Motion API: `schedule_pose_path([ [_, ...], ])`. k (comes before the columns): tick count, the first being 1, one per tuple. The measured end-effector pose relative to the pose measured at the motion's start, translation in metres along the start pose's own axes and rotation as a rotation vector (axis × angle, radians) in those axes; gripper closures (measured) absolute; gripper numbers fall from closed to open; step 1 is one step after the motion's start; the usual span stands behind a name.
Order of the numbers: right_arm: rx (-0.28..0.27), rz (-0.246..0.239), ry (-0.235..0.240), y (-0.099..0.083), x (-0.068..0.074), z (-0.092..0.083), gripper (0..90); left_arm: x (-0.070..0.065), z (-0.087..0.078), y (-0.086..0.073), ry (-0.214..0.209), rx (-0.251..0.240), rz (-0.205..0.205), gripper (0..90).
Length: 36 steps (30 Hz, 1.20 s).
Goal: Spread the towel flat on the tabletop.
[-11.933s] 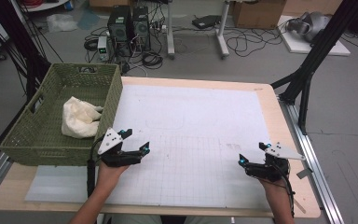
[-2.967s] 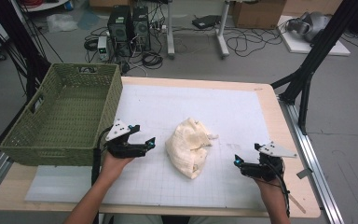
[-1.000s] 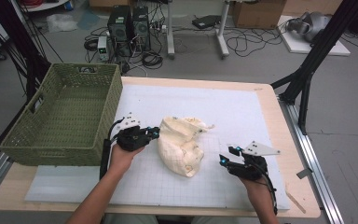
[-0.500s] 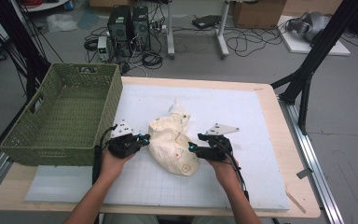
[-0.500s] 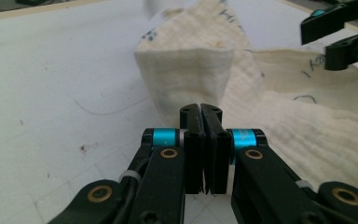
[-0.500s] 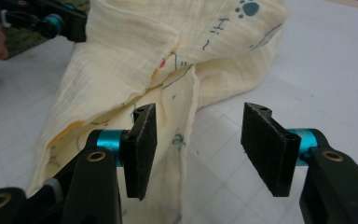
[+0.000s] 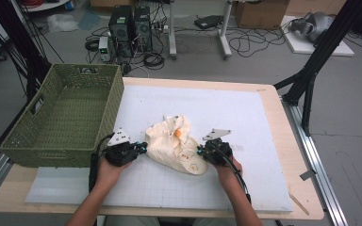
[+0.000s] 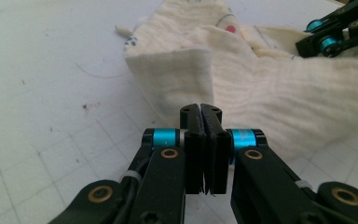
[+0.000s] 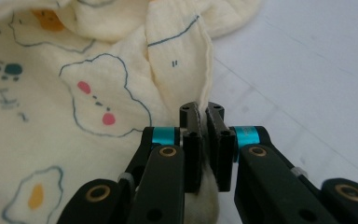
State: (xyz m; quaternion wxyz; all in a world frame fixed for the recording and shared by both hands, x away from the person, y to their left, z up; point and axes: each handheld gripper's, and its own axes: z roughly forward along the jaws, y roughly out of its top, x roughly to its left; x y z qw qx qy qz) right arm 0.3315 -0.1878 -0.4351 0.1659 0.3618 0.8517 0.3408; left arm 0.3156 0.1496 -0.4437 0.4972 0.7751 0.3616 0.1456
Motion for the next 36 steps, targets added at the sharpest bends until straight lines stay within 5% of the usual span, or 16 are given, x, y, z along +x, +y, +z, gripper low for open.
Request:
schedule_pose_path([
  [3, 0.009, -0.011, -0.050, -0.015, -0.002, -0.020, 84.9, -0.007, -0.001, -0.004, -0.015, 0.016, 0.012, 87.5],
  [13, 0.052, 0.013, -0.094, -0.050, -0.004, -0.057, 85.3, -0.028, 0.003, -0.008, -0.106, 0.060, 0.071, 86.9],
  [17, 0.063, 0.037, -0.096, -0.063, -0.008, -0.063, 84.4, -0.023, -0.001, -0.005, -0.094, 0.030, 0.025, 72.1],
  [21, 0.026, 0.051, -0.110, -0.068, -0.011, -0.070, 67.3, -0.016, -0.008, -0.001, -0.053, -0.021, 0.000, 53.2],
  [24, -0.108, 0.044, -0.142, -0.053, -0.012, -0.079, 57.9, -0.012, -0.009, 0.001, -0.037, -0.048, -0.007, 50.5],
  [26, -0.133, 0.040, -0.139, -0.046, -0.010, -0.079, 57.1, -0.012, -0.009, 0.001, -0.037, -0.051, -0.010, 50.3],
  [27, -0.165, 0.000, -0.133, -0.031, -0.009, -0.074, 54.8, -0.012, -0.009, 0.001, -0.038, -0.052, -0.009, 49.8],
  [32, -0.177, -0.086, -0.126, -0.004, -0.002, -0.051, 47.3, -0.011, -0.008, 0.002, -0.027, -0.060, -0.006, 47.8],
  [36, -0.121, -0.137, -0.108, 0.014, 0.004, -0.020, 44.7, -0.011, -0.008, 0.002, -0.025, -0.063, -0.006, 45.5],
])
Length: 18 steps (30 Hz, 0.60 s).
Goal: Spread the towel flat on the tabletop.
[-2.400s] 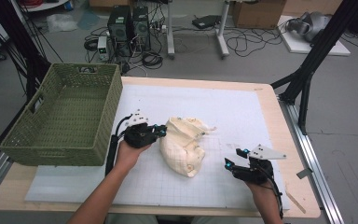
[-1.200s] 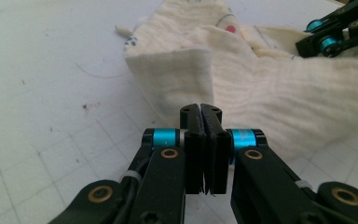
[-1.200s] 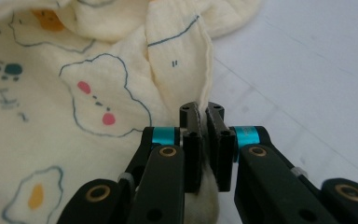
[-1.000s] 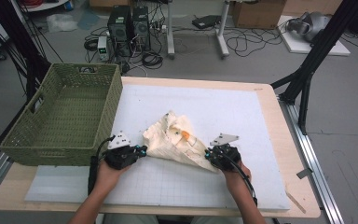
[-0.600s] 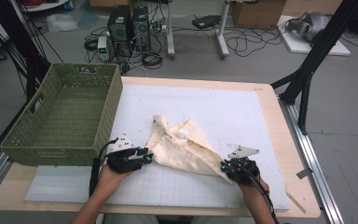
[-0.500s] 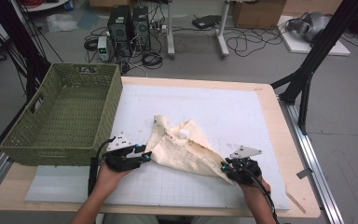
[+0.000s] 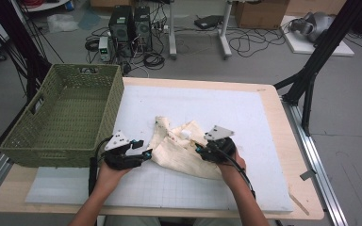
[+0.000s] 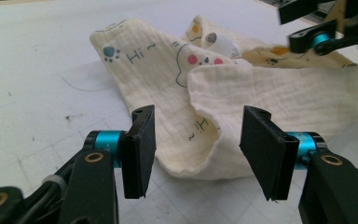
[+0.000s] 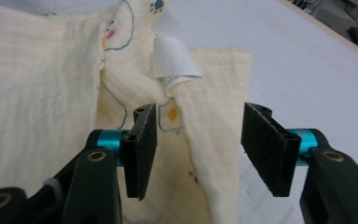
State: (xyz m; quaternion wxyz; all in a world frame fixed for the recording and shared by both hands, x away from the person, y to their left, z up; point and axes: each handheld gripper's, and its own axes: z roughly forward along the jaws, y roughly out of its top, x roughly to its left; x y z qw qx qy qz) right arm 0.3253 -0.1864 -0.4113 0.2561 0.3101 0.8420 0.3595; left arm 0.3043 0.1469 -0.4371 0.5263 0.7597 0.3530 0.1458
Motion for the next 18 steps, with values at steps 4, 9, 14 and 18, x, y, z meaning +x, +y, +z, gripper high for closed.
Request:
schedule_pose_path([
  [4, 0.055, -0.030, 0.022, 0.007, 0.004, 0.027, 46.5, 0.002, -0.001, 0.000, 0.005, -0.006, -0.005, 45.5],
  [9, 0.143, -0.031, 0.034, 0.004, -0.001, 0.042, 79.6, 0.004, -0.002, -0.001, 0.009, -0.007, -0.013, 45.6],
  [14, 0.136, -0.024, -0.005, 0.000, -0.013, 0.029, 86.9, 0.005, -0.001, -0.001, 0.013, -0.004, -0.015, 46.0],
  [18, 0.131, 0.025, -0.076, -0.012, -0.034, 0.009, 87.0, 0.005, -0.001, -0.001, 0.016, -0.004, -0.017, 46.6],
])
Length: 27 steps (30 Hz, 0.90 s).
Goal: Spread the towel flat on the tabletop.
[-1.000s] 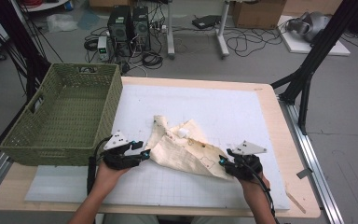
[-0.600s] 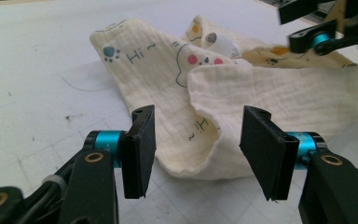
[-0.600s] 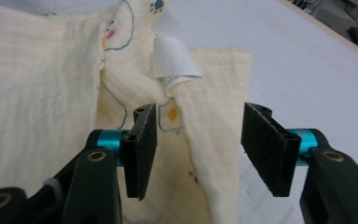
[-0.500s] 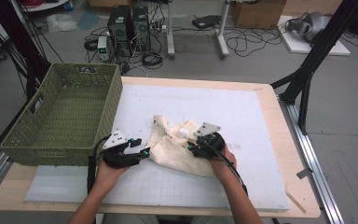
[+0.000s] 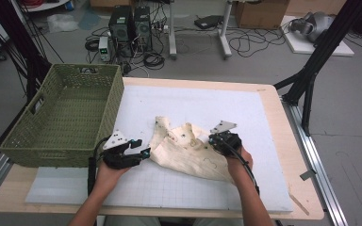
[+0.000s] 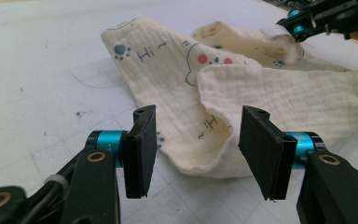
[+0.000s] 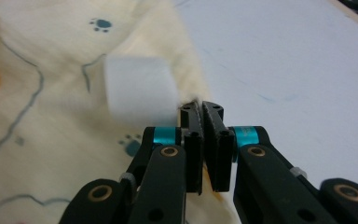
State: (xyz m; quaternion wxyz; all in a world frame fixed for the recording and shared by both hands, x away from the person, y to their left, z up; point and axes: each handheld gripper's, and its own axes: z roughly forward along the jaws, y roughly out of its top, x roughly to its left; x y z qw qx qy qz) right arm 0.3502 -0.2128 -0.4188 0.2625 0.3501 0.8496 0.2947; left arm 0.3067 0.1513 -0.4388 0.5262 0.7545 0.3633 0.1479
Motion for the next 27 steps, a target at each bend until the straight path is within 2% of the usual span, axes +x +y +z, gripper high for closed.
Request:
schedule_pose_path([
  [3, 0.007, 0.022, -0.038, -0.008, -0.011, -0.009, 87.0, 0.000, 0.001, 0.000, 0.000, 0.001, -0.002, 46.8],
  [4, 0.007, 0.022, -0.038, -0.008, -0.011, -0.009, 87.0, 0.000, 0.001, 0.000, 0.001, 0.003, -0.002, 46.8],
  [5, 0.018, 0.053, -0.070, -0.016, -0.020, -0.015, 87.1, 0.000, 0.001, 0.000, -0.001, 0.004, 0.000, 46.9],
  [7, 0.026, 0.066, -0.083, -0.019, -0.022, -0.017, 87.1, 0.000, 0.002, 0.000, -0.002, 0.005, -0.003, 47.1],
  [8, 0.060, 0.112, -0.114, -0.028, -0.030, -0.018, 87.1, -0.001, 0.003, -0.001, -0.002, 0.012, -0.001, 47.1],
  [10, 0.079, 0.124, -0.127, -0.033, -0.033, -0.018, 87.1, -0.001, 0.003, -0.001, -0.002, 0.013, -0.001, 47.1],
  [11, 0.104, 0.149, -0.141, -0.042, -0.036, -0.017, 87.0, -0.001, 0.004, 0.000, -0.001, 0.013, 0.000, 47.0],
  [12, 0.104, 0.149, -0.141, -0.042, -0.036, -0.017, 87.0, -0.001, 0.004, 0.000, -0.001, 0.013, 0.000, 47.1],
  [13, 0.109, 0.169, -0.151, -0.048, -0.038, -0.017, 85.6, 0.000, 0.004, 0.000, -0.001, 0.014, -0.003, 47.1],
  [16, 0.086, 0.194, -0.168, -0.052, -0.040, -0.021, 76.5, 0.001, 0.005, 0.001, 0.007, 0.020, -0.004, 46.8],
  [17, 0.079, 0.201, -0.171, -0.053, -0.041, -0.022, 73.9, 0.000, 0.006, 0.003, 0.023, 0.034, 0.028, 46.6],
  [20, 0.052, 0.210, -0.175, -0.054, -0.042, -0.026, 68.6, 0.000, 0.007, 0.006, 0.019, 0.023, 0.025, 46.2],
  [21, 0.027, 0.216, -0.176, -0.056, -0.042, -0.030, 63.4, 0.000, 0.008, 0.007, 0.025, 0.015, 0.021, 45.6],
  [22, 0.027, 0.216, -0.176, -0.056, -0.042, -0.030, 63.4, 0.001, 0.009, 0.009, 0.022, 0.014, 0.014, 45.6],
  [23, 0.014, 0.210, -0.175, -0.057, -0.043, -0.033, 61.9, 0.002, 0.011, 0.011, 0.025, 0.022, 0.015, 45.0],
  [24, -0.006, 0.219, -0.183, -0.060, -0.042, -0.038, 55.0, 0.002, 0.013, 0.013, 0.034, 0.029, 0.021, 44.0],
  [25, -0.006, 0.219, -0.183, -0.060, -0.042, -0.038, 55.0, 0.004, 0.015, 0.016, 0.039, 0.041, 0.030, 44.0],
  [26, -0.053, 0.237, -0.187, -0.064, -0.042, -0.044, 48.4, 0.004, 0.017, 0.019, 0.042, 0.042, 0.030, 43.8],
  [27, -0.069, 0.247, -0.192, -0.066, -0.042, -0.047, 46.0, 0.005, 0.019, 0.022, 0.048, 0.040, 0.030, 43.7],
])
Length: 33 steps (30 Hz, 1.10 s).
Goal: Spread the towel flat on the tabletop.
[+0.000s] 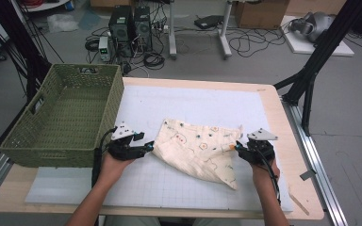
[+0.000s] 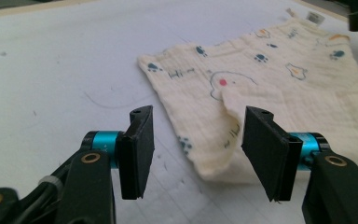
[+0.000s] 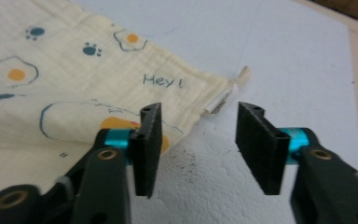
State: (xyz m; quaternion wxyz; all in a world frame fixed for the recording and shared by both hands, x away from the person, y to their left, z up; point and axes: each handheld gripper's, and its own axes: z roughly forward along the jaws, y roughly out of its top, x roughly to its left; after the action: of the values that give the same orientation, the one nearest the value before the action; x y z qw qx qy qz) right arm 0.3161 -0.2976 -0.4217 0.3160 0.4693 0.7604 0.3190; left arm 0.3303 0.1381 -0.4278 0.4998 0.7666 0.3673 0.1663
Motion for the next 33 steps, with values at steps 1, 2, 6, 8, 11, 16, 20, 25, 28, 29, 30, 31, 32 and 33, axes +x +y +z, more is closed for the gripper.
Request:
schedule_pose_path([
  [1, 0.000, 0.000, 0.000, 0.000, 0.000, 0.000, 46.0, 0.001, 0.002, 0.003, 0.008, -0.005, 0.000, 43.7],
  [2, -0.029, 0.014, 0.017, -0.003, -0.002, -0.005, 42.4, 0.002, 0.005, 0.006, 0.014, -0.002, 0.001, 43.4],
  [6, -0.057, 0.012, 0.052, -0.011, -0.001, -0.012, 40.1, 0.006, 0.023, 0.018, 0.036, 0.021, 0.006, 44.0],
  [8, -0.064, 0.015, 0.062, -0.016, 0.001, -0.013, 39.1, 0.008, 0.032, 0.023, 0.042, 0.043, 0.018, 44.4],
  [11, -0.062, 0.006, 0.076, -0.018, 0.001, -0.014, 38.5, 0.010, 0.050, 0.030, 0.050, 0.081, 0.034, 44.6],
  [16, -0.102, 0.007, 0.128, -0.018, 0.000, -0.018, 34.6, 0.011, 0.069, 0.035, 0.041, 0.064, -0.019, 41.7],
  [20, -0.122, 0.013, 0.181, -0.018, 0.000, -0.019, 30.1, 0.012, 0.085, 0.034, 0.060, 0.118, -0.014, 33.3],
  [25, -0.117, 0.015, 0.209, -0.018, 0.000, -0.017, 29.2, 0.009, 0.101, 0.033, 0.057, 0.205, 0.023, 36.2],
  [28, -0.112, 0.011, 0.214, -0.018, 0.001, -0.016, 29.2, 0.005, 0.110, 0.034, 0.068, 0.240, 0.055, 41.6],
  [29, -0.113, 0.009, 0.213, -0.018, 0.001, -0.015, 29.2, 0.003, 0.112, 0.035, 0.076, 0.239, 0.072, 44.0],
  [30, -0.110, 0.010, 0.213, -0.018, 0.001, -0.015, 29.3, 0.003, 0.112, 0.035, 0.076, 0.239, 0.072, 45.7],
  [31, -0.110, 0.010, 0.213, -0.018, 0.001, -0.015, 29.3, 0.003, 0.112, 0.035, 0.075, 0.235, 0.071, 45.7],
  [32, -0.108, 0.010, 0.215, -0.018, 0.001, -0.015, 29.2, 0.004, 0.112, 0.035, 0.070, 0.231, 0.071, 51.1],
  [33, -0.106, 0.008, 0.216, -0.019, 0.001, -0.015, 29.2, 0.004, 0.111, 0.036, 0.058, 0.227, 0.068, 74.7],
])
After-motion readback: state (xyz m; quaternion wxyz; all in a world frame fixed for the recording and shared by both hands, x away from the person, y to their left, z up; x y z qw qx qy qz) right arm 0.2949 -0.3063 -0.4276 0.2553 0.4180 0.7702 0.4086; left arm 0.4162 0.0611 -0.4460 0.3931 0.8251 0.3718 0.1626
